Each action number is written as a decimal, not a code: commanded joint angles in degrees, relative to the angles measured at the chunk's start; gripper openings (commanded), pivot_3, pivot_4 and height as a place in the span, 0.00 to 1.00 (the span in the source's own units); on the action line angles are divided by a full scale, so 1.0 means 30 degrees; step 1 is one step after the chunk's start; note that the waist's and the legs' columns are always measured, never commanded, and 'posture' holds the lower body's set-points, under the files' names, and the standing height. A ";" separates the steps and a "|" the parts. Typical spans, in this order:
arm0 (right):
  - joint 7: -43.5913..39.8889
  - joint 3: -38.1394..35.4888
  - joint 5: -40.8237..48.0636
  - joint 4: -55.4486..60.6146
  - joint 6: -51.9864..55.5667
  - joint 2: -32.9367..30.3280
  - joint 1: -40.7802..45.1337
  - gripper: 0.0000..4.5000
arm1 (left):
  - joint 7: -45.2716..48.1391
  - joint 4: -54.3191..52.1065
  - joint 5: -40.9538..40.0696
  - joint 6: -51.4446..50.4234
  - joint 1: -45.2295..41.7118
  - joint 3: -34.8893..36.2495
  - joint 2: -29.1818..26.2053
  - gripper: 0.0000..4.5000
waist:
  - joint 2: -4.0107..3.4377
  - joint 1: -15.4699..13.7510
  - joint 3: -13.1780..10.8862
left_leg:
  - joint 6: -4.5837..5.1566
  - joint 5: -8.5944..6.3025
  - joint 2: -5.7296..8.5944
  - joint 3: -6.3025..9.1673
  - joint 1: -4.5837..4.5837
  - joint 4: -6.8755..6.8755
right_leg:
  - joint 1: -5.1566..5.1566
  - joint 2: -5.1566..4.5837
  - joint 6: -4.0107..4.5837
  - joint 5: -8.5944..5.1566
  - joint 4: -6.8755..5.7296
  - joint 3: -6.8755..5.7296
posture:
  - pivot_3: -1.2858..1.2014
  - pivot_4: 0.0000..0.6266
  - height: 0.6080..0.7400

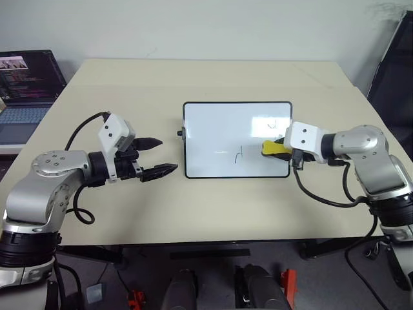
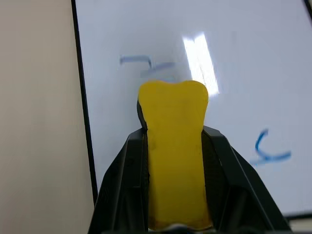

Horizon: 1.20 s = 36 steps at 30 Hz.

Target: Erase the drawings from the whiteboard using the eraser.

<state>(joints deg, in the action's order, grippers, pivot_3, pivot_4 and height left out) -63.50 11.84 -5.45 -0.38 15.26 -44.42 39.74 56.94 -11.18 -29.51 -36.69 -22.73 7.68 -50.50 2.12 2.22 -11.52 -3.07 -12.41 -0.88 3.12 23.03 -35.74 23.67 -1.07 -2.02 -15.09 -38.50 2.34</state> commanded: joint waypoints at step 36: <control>0.0510 -0.2142 0.1823 -0.1199 -0.1859 -0.1255 0.0886 0.24 | 0.0210 -0.0850 0.0558 0.0675 -0.0888 -0.0016 -0.0764 1.00 | -0.0011 0.0077 -0.0009 | 0.0000 0.0001 0.0006 -0.0006 -0.0010 -0.0063 | -0.0005 0.0004 -0.0007 0.0004 -0.0075 0.0016 | 0.52 0.24 1.00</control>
<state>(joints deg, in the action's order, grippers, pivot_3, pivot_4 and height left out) -62.02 6.47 -0.92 -5.85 10.11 -47.88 41.35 57.18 -12.69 -27.82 -35.71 -24.45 6.86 -52.14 2.09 2.45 -11.54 -3.07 -12.40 -0.86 3.11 23.00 -35.93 23.65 -1.05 -2.04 -15.08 -38.73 2.38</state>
